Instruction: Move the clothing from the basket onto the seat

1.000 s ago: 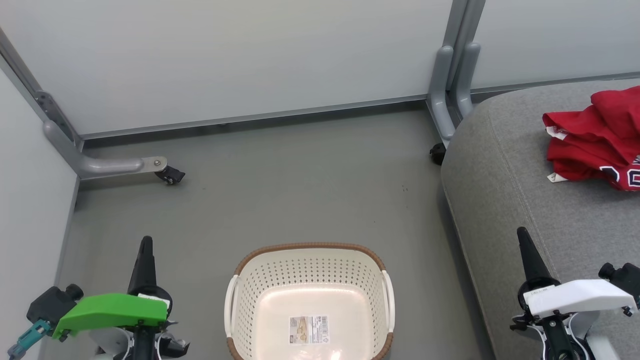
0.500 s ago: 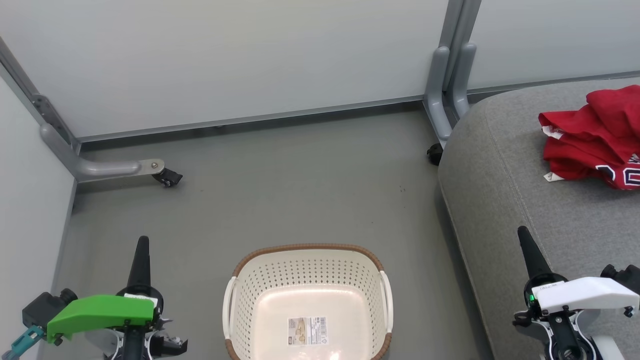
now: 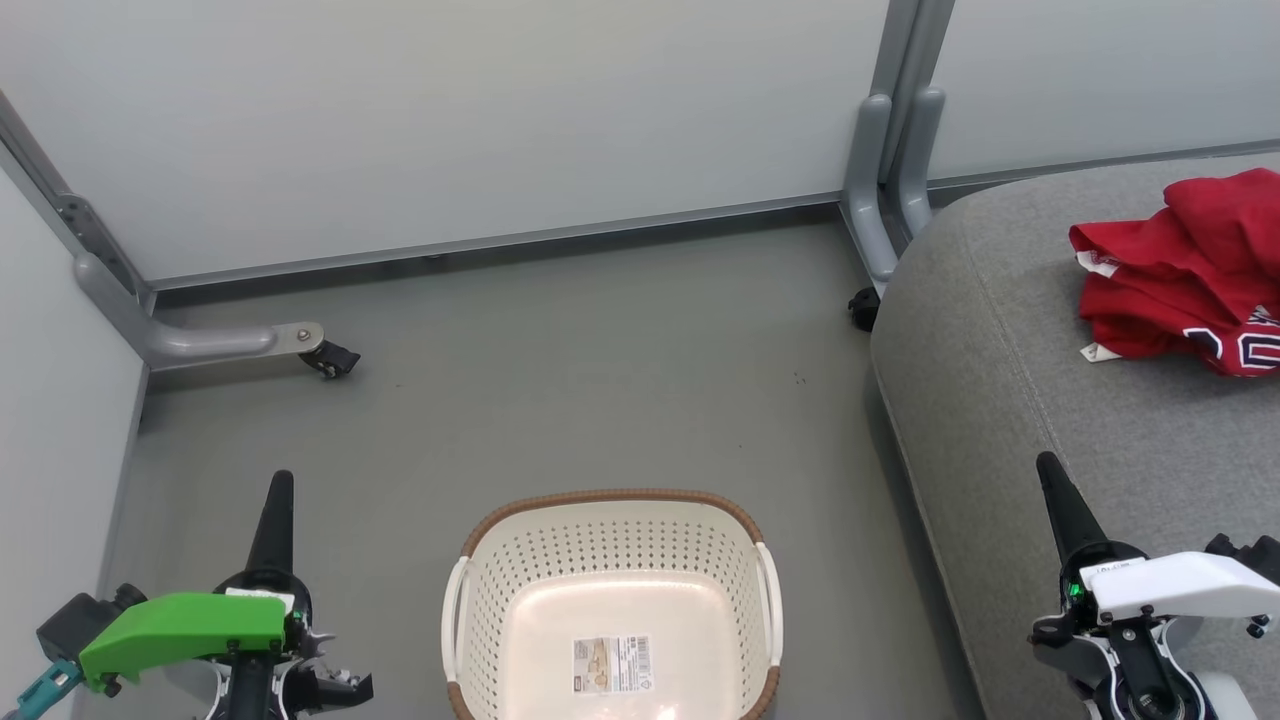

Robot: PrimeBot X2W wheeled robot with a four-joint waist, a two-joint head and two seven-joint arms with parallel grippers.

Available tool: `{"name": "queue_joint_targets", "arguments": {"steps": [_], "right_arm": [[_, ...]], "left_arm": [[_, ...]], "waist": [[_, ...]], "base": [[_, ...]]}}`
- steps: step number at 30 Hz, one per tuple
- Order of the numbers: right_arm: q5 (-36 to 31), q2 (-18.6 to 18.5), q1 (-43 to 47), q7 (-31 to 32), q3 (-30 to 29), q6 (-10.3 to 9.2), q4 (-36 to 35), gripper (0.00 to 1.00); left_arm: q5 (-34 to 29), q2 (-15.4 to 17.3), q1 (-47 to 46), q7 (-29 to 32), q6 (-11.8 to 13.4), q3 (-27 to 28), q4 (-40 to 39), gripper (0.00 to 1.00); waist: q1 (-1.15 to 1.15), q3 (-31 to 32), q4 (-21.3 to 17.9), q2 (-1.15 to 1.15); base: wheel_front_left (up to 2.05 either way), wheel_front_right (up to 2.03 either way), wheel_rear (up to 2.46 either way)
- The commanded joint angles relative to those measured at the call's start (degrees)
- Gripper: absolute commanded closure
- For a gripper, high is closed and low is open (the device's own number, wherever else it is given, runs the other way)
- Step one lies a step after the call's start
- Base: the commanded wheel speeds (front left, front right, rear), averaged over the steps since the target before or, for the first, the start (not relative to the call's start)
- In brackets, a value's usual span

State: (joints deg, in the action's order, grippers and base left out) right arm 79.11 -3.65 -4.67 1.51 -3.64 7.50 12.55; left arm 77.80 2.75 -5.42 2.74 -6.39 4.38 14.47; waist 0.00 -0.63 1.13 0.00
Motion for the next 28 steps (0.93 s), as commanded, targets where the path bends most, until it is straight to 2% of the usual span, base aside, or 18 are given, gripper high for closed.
{"name": "queue_joint_targets", "arguments": {"steps": [1, 28], "right_arm": [[1.37, -0.41, -1.02, 0.42, -0.32, -0.01, 0.02, 1.00], [12.62, -0.24, -1.62, 3.63, -1.60, -0.02, 1.31, 1.00]], "left_arm": [[1.26, 0.20, -1.15, 0.33, -0.29, 0.42, -0.48, 1.00], [12.90, 0.22, -1.20, 3.46, -1.19, 2.08, -0.49, 1.00]], "waist": [[0.00, 0.02, -0.05, 0.00], [0.00, 0.38, -0.95, 0.00]], "base": [[0.00, 0.00, 0.00], [0.00, 0.00, 0.00]]}}
